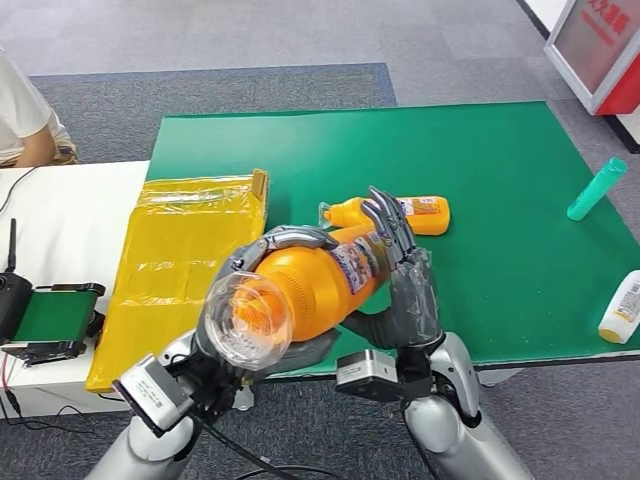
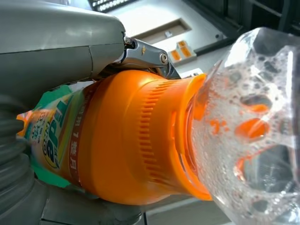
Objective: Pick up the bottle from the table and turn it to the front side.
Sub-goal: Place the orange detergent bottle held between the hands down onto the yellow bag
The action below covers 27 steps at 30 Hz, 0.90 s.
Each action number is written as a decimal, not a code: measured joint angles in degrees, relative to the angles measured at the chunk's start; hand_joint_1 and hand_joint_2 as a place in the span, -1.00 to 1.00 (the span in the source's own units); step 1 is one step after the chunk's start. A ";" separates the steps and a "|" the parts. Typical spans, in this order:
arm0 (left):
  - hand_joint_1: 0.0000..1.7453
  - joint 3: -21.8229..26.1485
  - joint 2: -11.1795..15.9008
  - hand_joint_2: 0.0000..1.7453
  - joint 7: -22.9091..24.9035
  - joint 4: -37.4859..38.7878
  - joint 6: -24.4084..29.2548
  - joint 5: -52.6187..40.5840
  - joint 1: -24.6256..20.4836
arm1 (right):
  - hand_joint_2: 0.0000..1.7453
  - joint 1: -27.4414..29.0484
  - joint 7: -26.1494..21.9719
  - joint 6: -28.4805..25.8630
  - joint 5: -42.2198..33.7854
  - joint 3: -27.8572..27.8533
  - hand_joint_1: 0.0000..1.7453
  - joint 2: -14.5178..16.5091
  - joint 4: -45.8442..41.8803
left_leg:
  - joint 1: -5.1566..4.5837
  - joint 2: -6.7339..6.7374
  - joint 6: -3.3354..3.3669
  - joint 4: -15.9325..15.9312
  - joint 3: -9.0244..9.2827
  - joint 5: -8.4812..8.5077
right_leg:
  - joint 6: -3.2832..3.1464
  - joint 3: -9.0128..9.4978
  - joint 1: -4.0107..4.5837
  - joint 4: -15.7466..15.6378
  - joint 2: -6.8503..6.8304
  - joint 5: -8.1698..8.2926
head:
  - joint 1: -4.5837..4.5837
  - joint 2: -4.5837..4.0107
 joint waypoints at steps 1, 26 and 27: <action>1.00 0.14 0.01 1.00 -0.38 -0.14 1.00 -1.07 0.22 | 1.00 0.05 0.09 -0.05 -0.12 -0.21 -1.00 0.00 0.02 | 0.00 0.00 0.00 0.00 0.00 0.00 | 0.00 0.00 0.00 0.00 0.00 0.00 | 0.00 0.00; 1.00 18.89 6.36 -1.00 11.42 4.00 27.44 -64.02 0.35 | 1.00 8.82 -0.76 -2.09 1.93 -14.27 -1.00 -0.01 -15.58 | 0.00 0.00 -0.01 0.00 0.02 0.00 | -0.01 -0.02 0.00 0.00 0.00 -0.01 | 0.01 0.00; 1.00 19.35 6.89 -1.00 12.76 5.84 25.57 -64.84 -0.09 | 1.00 9.34 -1.20 -2.32 1.69 -14.27 -1.00 -0.03 -16.91 | 0.00 0.00 -0.01 0.00 0.02 0.01 | -0.01 -0.02 0.00 0.00 0.00 -0.01 | 0.00 0.00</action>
